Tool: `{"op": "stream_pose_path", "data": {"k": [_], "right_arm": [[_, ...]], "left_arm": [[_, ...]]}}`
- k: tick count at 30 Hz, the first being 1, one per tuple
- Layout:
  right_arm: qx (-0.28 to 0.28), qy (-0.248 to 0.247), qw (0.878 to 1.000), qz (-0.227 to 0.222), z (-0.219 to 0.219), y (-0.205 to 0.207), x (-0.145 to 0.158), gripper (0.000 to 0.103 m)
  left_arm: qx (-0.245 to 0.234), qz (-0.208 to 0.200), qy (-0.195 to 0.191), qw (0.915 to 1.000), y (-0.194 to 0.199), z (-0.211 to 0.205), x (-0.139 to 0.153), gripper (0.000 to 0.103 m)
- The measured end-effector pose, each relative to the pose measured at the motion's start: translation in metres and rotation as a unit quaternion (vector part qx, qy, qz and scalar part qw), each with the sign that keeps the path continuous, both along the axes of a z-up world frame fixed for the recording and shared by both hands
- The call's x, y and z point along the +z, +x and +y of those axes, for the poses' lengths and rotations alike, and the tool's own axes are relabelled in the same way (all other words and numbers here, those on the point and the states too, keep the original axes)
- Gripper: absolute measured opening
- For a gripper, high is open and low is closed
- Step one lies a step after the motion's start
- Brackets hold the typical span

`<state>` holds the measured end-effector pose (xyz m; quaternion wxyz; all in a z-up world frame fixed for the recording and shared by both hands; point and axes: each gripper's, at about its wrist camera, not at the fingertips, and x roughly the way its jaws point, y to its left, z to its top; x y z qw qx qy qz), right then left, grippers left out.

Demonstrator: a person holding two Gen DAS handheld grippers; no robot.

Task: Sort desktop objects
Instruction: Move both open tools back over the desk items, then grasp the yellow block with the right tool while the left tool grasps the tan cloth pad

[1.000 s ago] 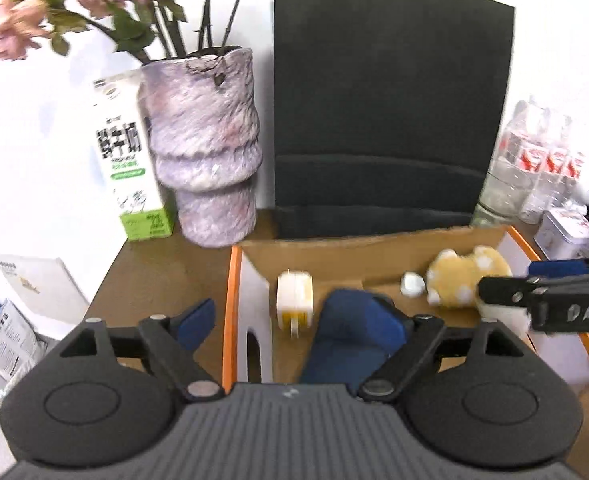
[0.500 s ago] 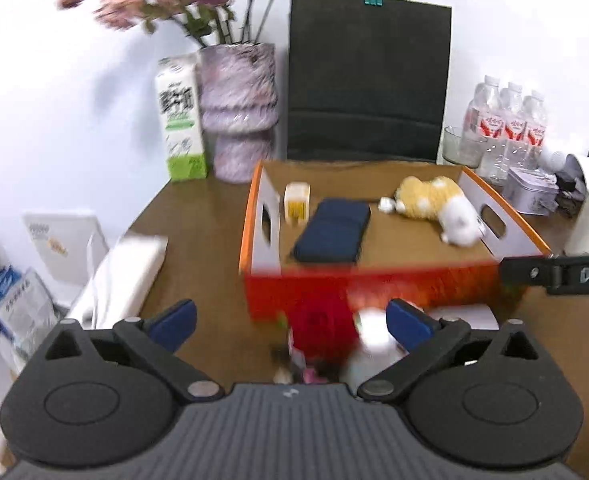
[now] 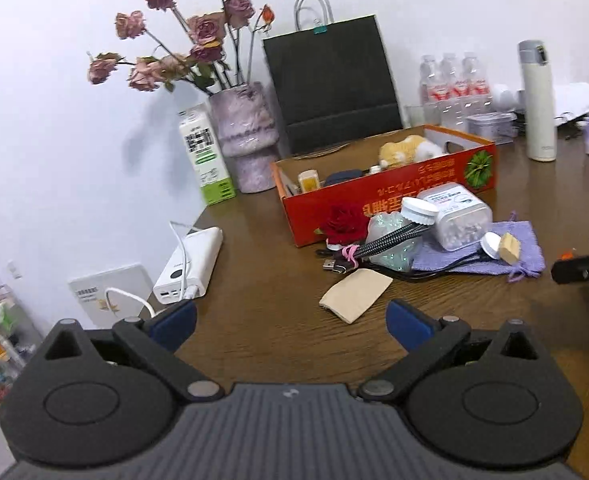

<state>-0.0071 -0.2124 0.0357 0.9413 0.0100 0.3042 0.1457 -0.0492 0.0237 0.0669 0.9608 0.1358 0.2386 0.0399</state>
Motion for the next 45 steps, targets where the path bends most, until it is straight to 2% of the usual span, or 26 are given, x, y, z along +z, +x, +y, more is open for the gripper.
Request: {"op": "stream_pose_path", "data": {"k": [3, 7, 12, 14, 19, 22, 24, 27, 29, 31, 35, 38, 40, 41, 42, 45], "right_arm": [[-0.001, 0.005, 1.000, -0.022, 0.000, -0.003, 0.010, 0.086], [0.004, 0.012, 0.999, -0.039, 0.003, -0.001, 0.017, 0.086], [0.003, -0.003, 1.000, -0.023, 0.012, 0.005, 0.010, 0.086], [0.005, -0.003, 1.000, -0.011, 0.015, 0.007, 0.006, 0.086], [0.009, -0.002, 1.000, -0.015, 0.020, 0.009, 0.010, 0.086], [0.011, -0.004, 1.000, -0.012, 0.024, 0.013, 0.009, 0.086], [0.014, -0.005, 1.000, -0.007, 0.025, 0.017, 0.006, 0.086], [0.016, -0.011, 1.000, 0.002, 0.025, 0.024, 0.002, 0.080], [0.020, -0.011, 1.000, 0.001, 0.023, 0.029, 0.002, 0.075], [0.022, -0.012, 1.000, -0.004, 0.022, 0.036, 0.004, 0.070], [0.028, -0.011, 1.000, -0.001, 0.024, 0.053, 0.000, 0.059], [0.046, -0.012, 0.999, 0.004, 0.029, 0.063, -0.005, 0.057], [0.061, -0.013, 0.998, 0.006, 0.033, 0.068, -0.009, 0.048], [0.064, -0.016, 0.998, 0.012, 0.035, 0.071, -0.012, 0.036], [0.064, -0.020, 0.998, 0.017, 0.037, 0.073, -0.014, 0.033], [0.069, -0.020, 0.997, 0.009, 0.038, 0.069, -0.010, 0.033]], "left_arm": [[-0.012, 0.006, -0.010, 0.9999, 0.002, 0.029, 0.003, 0.103], [-0.003, 0.017, -0.060, 0.9981, 0.006, 0.068, -0.001, 0.103], [-0.006, 0.038, -0.112, 0.9930, 0.014, 0.094, -0.008, 0.103], [-0.005, 0.037, -0.120, 0.9921, 0.011, 0.095, -0.003, 0.103], [-0.046, -0.022, -0.114, 0.9922, -0.004, 0.079, 0.022, 0.103], [-0.067, -0.022, -0.128, 0.9893, 0.005, 0.061, 0.022, 0.103], [-0.082, 0.000, -0.139, 0.9869, 0.019, 0.046, 0.016, 0.103], [-0.125, 0.066, -0.119, 0.9829, 0.051, 0.020, 0.003, 0.103], [-0.144, 0.101, -0.080, 0.9811, 0.072, 0.007, -0.009, 0.103], [-0.129, 0.131, -0.049, 0.9817, 0.093, -0.001, -0.022, 0.102], [-0.110, 0.165, -0.055, 0.9787, 0.120, 0.004, -0.035, 0.095], [-0.071, 0.148, -0.081, 0.9831, 0.109, 0.005, -0.033, 0.095], [-0.061, 0.126, -0.062, 0.9881, 0.096, -0.005, -0.031, 0.096], [-0.065, 0.110, -0.051, 0.9904, 0.091, -0.011, -0.030, 0.097], [-0.073, 0.097, -0.040, 0.9918, 0.084, -0.015, -0.030, 0.097], [-0.077, 0.092, -0.025, 0.9924, 0.079, -0.021, -0.030, 0.097]]}}
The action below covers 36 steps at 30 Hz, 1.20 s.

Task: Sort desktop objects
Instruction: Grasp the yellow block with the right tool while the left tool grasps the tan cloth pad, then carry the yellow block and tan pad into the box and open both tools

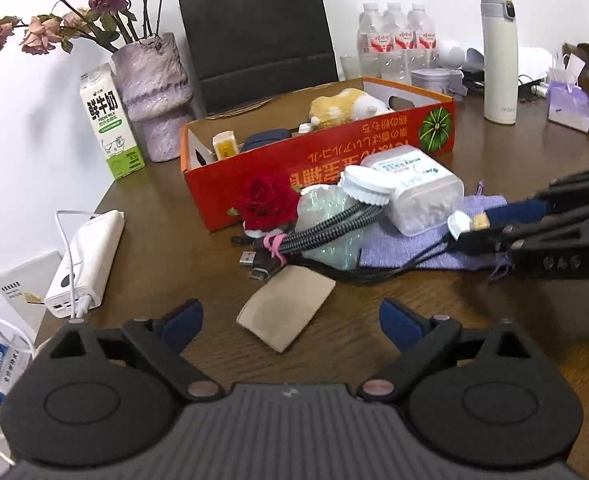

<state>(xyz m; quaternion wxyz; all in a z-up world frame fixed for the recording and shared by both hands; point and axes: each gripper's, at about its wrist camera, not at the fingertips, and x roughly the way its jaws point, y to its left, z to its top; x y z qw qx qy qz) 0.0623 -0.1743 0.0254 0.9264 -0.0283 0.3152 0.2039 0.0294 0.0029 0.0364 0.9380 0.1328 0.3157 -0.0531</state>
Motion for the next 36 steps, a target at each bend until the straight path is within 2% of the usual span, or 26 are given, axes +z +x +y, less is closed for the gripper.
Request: {"op": "stream_pose_path", "data": {"k": [5, 7, 8, 10, 11, 12, 13, 14, 15, 18, 24, 26, 28, 31, 36], "right_arm": [[0.006, 0.002, 1.000, -0.022, -0.003, -0.021, 0.013, 0.033], [0.003, 0.005, 1.000, -0.025, -0.006, -0.029, 0.016, 0.033], [0.001, 0.006, 1.000, -0.023, -0.008, -0.031, 0.017, 0.033], [-0.003, 0.006, 1.000, -0.024, -0.011, -0.037, 0.018, 0.033], [-0.006, 0.006, 1.000, -0.025, -0.013, -0.039, 0.018, 0.033], [-0.008, 0.006, 1.000, -0.024, -0.015, -0.040, 0.017, 0.033], [-0.010, 0.007, 1.000, -0.022, -0.016, -0.042, 0.017, 0.033], [-0.012, 0.008, 1.000, -0.021, -0.018, -0.044, 0.017, 0.033], [-0.014, 0.009, 1.000, -0.021, -0.019, -0.045, 0.016, 0.033], [-0.011, 0.012, 1.000, -0.020, -0.022, -0.052, 0.017, 0.033], [0.008, 0.013, 1.000, -0.021, -0.020, -0.071, 0.016, 0.033], [0.015, 0.011, 1.000, -0.019, -0.015, -0.079, 0.016, 0.033], [0.025, 0.008, 0.999, -0.021, -0.011, -0.088, 0.018, 0.033], [0.028, -0.002, 0.999, -0.026, -0.003, -0.101, 0.020, 0.033], [0.027, 0.005, 0.998, -0.055, -0.003, -0.115, 0.037, 0.033]], "left_arm": [[-0.022, 0.010, -0.005, 0.9997, 0.020, 0.005, -0.003, 0.096], [-0.009, 0.037, -0.014, 0.9992, 0.036, 0.007, -0.008, 0.092], [-0.008, 0.047, -0.024, 0.9986, 0.044, 0.010, -0.010, 0.087], [-0.017, 0.064, -0.046, 0.9968, 0.057, 0.015, -0.016, 0.084], [-0.012, 0.068, -0.068, 0.9953, 0.062, 0.020, -0.017, 0.080], [-0.003, 0.078, -0.093, 0.9925, 0.066, 0.026, -0.017, 0.074], [0.008, 0.077, -0.093, 0.9927, 0.065, 0.028, -0.015, 0.066], [0.008, 0.073, -0.085, 0.9937, 0.063, 0.027, -0.014, 0.047], [0.005, 0.074, -0.093, 0.9929, 0.059, 0.029, -0.013, 0.032], [0.024, 0.080, -0.119, 0.9894, 0.041, 0.037, -0.010, 0.016], [0.064, 0.031, -0.156, 0.9852, -0.043, 0.021, -0.004, 0.012], [0.049, 0.023, -0.184, 0.9815, -0.072, 0.013, 0.001, 0.012], [0.035, 0.015, -0.189, 0.9812, -0.092, 0.002, 0.003, 0.012], [0.018, 0.003, -0.179, 0.9836, -0.103, -0.011, 0.007, 0.012], [0.008, -0.017, -0.195, 0.9807, -0.099, -0.009, 0.027, 0.011]]}}
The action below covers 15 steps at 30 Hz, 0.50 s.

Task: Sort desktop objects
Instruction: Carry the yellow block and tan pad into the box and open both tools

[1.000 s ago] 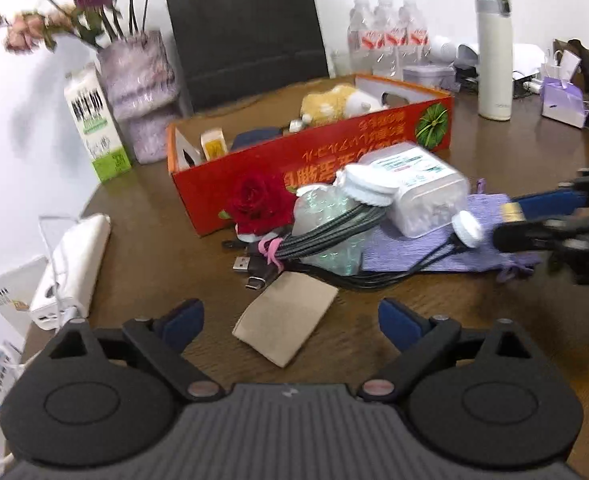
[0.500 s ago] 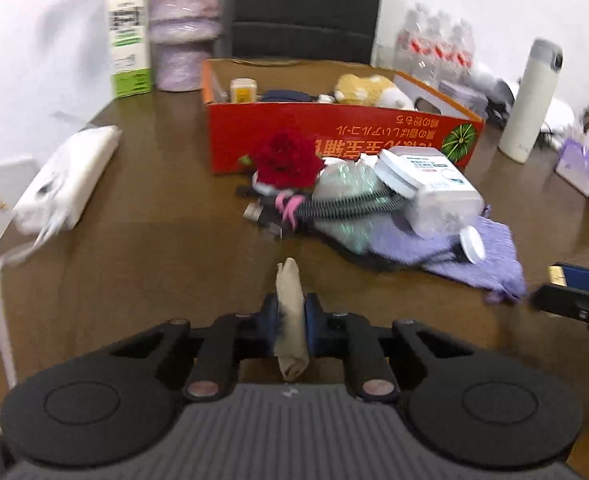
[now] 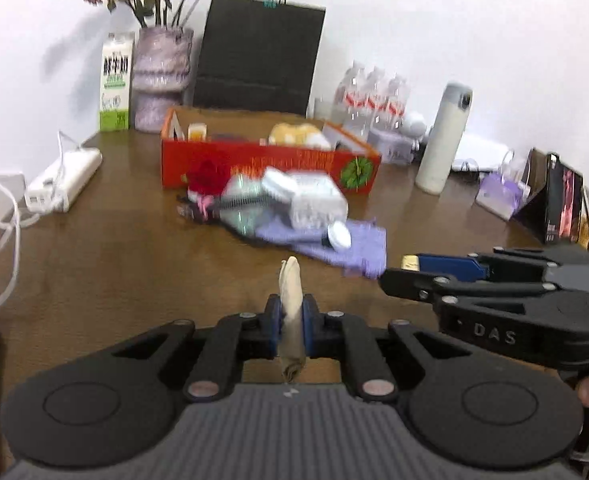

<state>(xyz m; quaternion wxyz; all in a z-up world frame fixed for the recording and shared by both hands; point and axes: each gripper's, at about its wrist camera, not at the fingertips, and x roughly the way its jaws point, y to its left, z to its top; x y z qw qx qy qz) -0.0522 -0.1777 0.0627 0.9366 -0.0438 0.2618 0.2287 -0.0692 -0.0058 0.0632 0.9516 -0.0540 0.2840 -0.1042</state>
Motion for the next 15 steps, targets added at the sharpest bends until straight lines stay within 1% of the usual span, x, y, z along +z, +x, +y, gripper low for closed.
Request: {"op": "stream_pose_path", "data": {"k": [1, 3, 5, 7, 9, 10, 12, 14, 15], "right_arm": [[-0.002, 0.005, 1.000, -0.006, -0.002, 0.002, 0.007, 0.033], [-0.005, 0.020, 1.000, -0.014, -0.006, 0.012, 0.020, 0.033], [-0.006, 0.037, 0.999, -0.026, -0.007, 0.031, 0.037, 0.033], [-0.009, 0.041, 0.998, -0.054, -0.005, 0.057, 0.058, 0.033], [-0.009, 0.044, 0.997, -0.068, -0.001, 0.092, 0.078, 0.033], [-0.010, 0.051, 0.997, -0.062, -0.001, 0.117, 0.085, 0.033], [-0.015, 0.065, 0.998, -0.021, 0.001, 0.172, 0.093, 0.033], [-0.028, 0.079, 0.996, 0.028, 0.003, 0.233, 0.090, 0.033], [-0.033, 0.083, 0.995, 0.053, 0.005, 0.262, 0.086, 0.033]], "left_arm": [[-0.003, -0.010, 0.001, 0.9999, 0.003, 0.003, 0.007, 0.011], [-0.001, -0.041, 0.013, 0.9991, 0.019, 0.009, 0.031, 0.011], [-0.016, -0.068, 0.024, 0.9973, 0.047, 0.014, 0.057, 0.011], [-0.028, -0.074, 0.036, 0.9962, 0.088, 0.014, 0.083, 0.011], [-0.045, -0.058, 0.035, 0.9967, 0.135, 0.010, 0.102, 0.011], [-0.047, -0.048, 0.035, 0.9972, 0.162, 0.006, 0.107, 0.011], [-0.040, -0.020, 0.042, 0.9981, 0.217, -0.002, 0.106, 0.012], [-0.021, 0.016, 0.041, 0.9988, 0.270, -0.007, 0.092, 0.012], [-0.013, 0.041, 0.032, 0.9986, 0.295, -0.007, 0.083, 0.012]]}}
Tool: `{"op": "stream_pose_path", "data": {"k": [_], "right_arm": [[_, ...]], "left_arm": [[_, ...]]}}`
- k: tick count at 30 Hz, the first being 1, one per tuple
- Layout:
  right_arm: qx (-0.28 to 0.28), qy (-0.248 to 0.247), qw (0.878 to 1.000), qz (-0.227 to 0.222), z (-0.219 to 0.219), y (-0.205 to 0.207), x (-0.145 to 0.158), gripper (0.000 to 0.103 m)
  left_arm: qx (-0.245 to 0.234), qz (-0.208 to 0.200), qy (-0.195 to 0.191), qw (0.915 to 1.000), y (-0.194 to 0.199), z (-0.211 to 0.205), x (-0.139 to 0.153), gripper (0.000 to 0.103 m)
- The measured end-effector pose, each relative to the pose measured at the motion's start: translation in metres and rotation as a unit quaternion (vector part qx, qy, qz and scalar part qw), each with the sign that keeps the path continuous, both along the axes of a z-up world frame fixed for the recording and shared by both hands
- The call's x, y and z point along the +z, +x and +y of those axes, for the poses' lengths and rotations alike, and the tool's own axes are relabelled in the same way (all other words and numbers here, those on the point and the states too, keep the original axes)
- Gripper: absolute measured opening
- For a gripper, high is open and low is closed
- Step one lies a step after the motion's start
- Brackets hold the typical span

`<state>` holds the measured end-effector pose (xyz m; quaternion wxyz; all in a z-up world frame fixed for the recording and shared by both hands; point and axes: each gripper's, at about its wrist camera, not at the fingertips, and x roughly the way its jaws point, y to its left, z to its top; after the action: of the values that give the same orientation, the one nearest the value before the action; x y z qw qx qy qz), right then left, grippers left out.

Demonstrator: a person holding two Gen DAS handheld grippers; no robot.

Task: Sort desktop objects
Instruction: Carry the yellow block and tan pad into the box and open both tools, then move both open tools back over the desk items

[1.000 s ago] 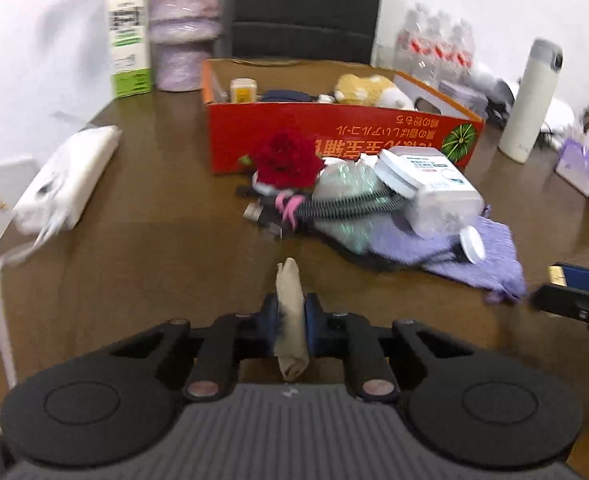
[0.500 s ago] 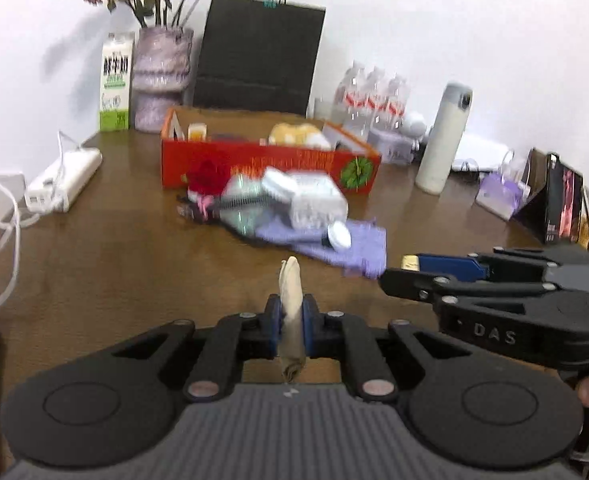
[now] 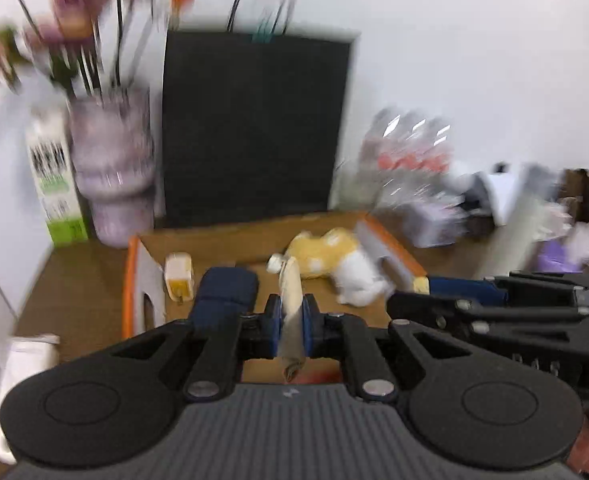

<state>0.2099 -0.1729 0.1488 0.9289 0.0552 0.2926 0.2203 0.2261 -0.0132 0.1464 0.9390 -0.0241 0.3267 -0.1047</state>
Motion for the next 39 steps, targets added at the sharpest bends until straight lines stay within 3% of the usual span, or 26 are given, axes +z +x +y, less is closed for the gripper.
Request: {"op": "stream_pose_path", "data": {"k": [4, 6, 7, 9, 10, 14, 16, 19, 23, 29, 32, 35, 39], "right_arm": [[-0.033, -0.008, 0.996, 0.087, 0.013, 0.090, -0.036, 0.033], [-0.058, -0.016, 0.992, 0.110, 0.014, 0.116, -0.053, 0.034], [-0.069, -0.009, 0.991, 0.114, 0.010, 0.124, -0.060, 0.034], [-0.074, 0.015, 0.989, 0.130, 0.002, 0.136, -0.069, 0.037], [-0.071, 0.028, 0.988, 0.134, -0.002, 0.140, -0.071, 0.038], [-0.068, 0.035, 0.991, 0.109, -0.009, 0.140, -0.069, 0.062], [-0.073, 0.023, 0.992, 0.100, -0.009, 0.136, -0.064, 0.062], [-0.069, 0.022, 0.994, 0.081, -0.011, 0.107, -0.054, 0.062], [-0.057, 0.011, 0.998, 0.036, -0.016, 0.046, -0.037, 0.067], [-0.037, -0.033, 0.999, -0.015, -0.012, -0.055, -0.038, 0.080], [-0.037, -0.026, 0.999, -0.017, -0.020, -0.099, -0.055, 0.088], [-0.049, -0.012, 0.999, -0.007, -0.037, -0.140, -0.079, 0.088], [-0.067, -0.036, 0.997, -0.007, -0.046, -0.193, -0.103, 0.088]], "left_arm": [[0.047, 0.089, -0.045, 0.9939, 0.075, -0.003, -0.043, 0.012], [0.073, 0.084, -0.037, 0.9931, 0.092, -0.007, -0.056, 0.022], [0.076, 0.084, -0.041, 0.9927, 0.100, -0.006, -0.060, 0.025], [0.082, 0.093, -0.048, 0.9911, 0.111, 0.001, -0.064, 0.043], [0.086, 0.094, -0.057, 0.9902, 0.113, 0.006, -0.064, 0.046], [0.090, 0.076, -0.068, 0.9906, 0.104, 0.018, -0.059, 0.066], [0.099, 0.067, -0.069, 0.9905, 0.084, 0.021, -0.048, 0.069], [0.111, 0.028, -0.055, 0.9919, 0.030, 0.015, -0.029, 0.086], [0.072, -0.021, -0.035, 0.9966, -0.054, -0.001, -0.019, 0.100], [0.095, -0.074, 0.002, 0.9928, -0.157, -0.013, -0.040, 0.103], [0.101, -0.068, 0.010, 0.9925, -0.193, -0.011, -0.062, 0.103], [0.101, -0.064, 0.019, 0.9926, -0.221, -0.005, -0.085, 0.103], [0.083, -0.058, 0.028, 0.9944, -0.249, 0.002, -0.109, 0.103]]}}
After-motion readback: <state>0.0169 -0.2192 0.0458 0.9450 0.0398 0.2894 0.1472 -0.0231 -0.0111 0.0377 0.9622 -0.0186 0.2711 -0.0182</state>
